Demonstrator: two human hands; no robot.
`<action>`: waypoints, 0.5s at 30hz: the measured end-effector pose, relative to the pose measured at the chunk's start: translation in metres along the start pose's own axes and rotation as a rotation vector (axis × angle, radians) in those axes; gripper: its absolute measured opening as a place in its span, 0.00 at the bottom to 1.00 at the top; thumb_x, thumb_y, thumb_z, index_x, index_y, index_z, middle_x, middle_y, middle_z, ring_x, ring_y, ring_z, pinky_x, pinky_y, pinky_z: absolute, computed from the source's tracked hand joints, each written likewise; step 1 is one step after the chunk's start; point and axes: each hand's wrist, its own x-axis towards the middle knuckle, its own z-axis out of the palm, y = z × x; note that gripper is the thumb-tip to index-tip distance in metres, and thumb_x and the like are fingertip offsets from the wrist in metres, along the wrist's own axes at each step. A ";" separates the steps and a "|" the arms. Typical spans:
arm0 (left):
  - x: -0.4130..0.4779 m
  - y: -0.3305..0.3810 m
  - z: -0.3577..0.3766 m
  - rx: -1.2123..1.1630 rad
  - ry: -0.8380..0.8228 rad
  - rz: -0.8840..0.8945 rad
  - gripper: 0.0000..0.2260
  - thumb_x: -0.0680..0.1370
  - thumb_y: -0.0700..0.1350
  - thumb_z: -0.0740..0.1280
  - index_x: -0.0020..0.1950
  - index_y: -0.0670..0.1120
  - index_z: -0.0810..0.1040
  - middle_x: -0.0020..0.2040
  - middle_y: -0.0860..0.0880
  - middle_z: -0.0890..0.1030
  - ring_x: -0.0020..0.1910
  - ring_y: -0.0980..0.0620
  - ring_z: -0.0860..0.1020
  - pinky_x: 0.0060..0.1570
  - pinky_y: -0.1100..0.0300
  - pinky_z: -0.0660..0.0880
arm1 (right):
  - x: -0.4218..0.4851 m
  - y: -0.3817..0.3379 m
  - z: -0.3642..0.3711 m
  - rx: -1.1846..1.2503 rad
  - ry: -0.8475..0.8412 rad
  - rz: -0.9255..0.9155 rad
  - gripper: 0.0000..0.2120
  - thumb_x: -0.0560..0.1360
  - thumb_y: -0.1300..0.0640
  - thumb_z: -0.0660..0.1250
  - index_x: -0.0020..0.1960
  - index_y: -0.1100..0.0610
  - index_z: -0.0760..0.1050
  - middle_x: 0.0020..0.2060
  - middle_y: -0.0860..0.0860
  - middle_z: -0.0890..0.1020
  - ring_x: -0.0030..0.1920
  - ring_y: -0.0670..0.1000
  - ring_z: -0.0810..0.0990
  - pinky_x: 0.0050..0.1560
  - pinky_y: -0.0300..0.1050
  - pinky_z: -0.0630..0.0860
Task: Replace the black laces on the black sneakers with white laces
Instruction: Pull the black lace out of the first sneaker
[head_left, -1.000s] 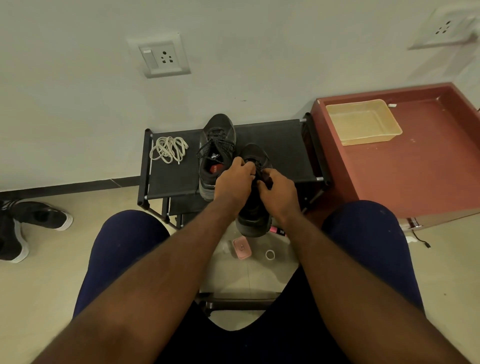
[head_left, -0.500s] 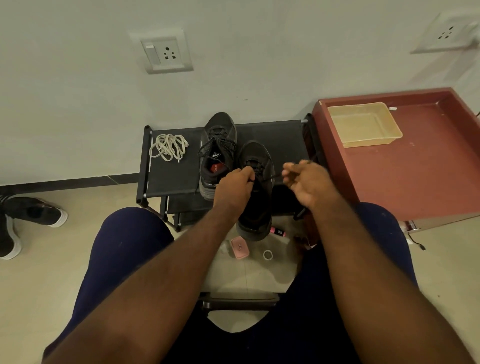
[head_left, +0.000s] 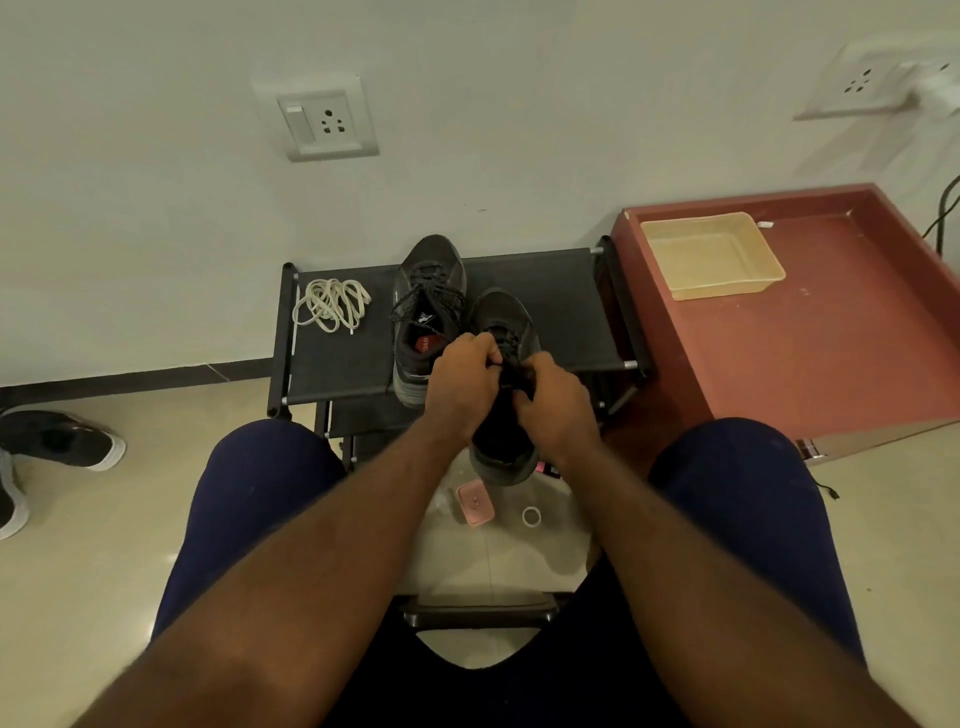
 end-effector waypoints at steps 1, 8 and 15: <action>-0.002 -0.001 0.000 -0.009 0.001 0.010 0.01 0.76 0.39 0.69 0.47 0.43 0.78 0.54 0.46 0.77 0.51 0.45 0.77 0.48 0.56 0.72 | 0.000 0.002 0.002 0.042 0.053 0.025 0.12 0.76 0.53 0.69 0.56 0.52 0.70 0.49 0.53 0.81 0.50 0.57 0.81 0.51 0.58 0.80; -0.027 -0.009 -0.008 -0.388 0.210 -0.126 0.05 0.73 0.38 0.74 0.44 0.43 0.79 0.57 0.51 0.77 0.50 0.54 0.78 0.54 0.56 0.77 | -0.001 0.005 0.001 0.117 0.149 -0.002 0.06 0.76 0.50 0.70 0.47 0.49 0.73 0.43 0.50 0.82 0.45 0.53 0.81 0.47 0.54 0.80; -0.031 0.000 -0.017 0.062 0.039 -0.007 0.19 0.77 0.48 0.70 0.66 0.50 0.73 0.71 0.49 0.66 0.57 0.46 0.78 0.53 0.50 0.78 | -0.004 0.004 0.007 0.124 0.126 -0.079 0.06 0.77 0.53 0.69 0.50 0.54 0.76 0.45 0.51 0.83 0.45 0.52 0.81 0.49 0.54 0.80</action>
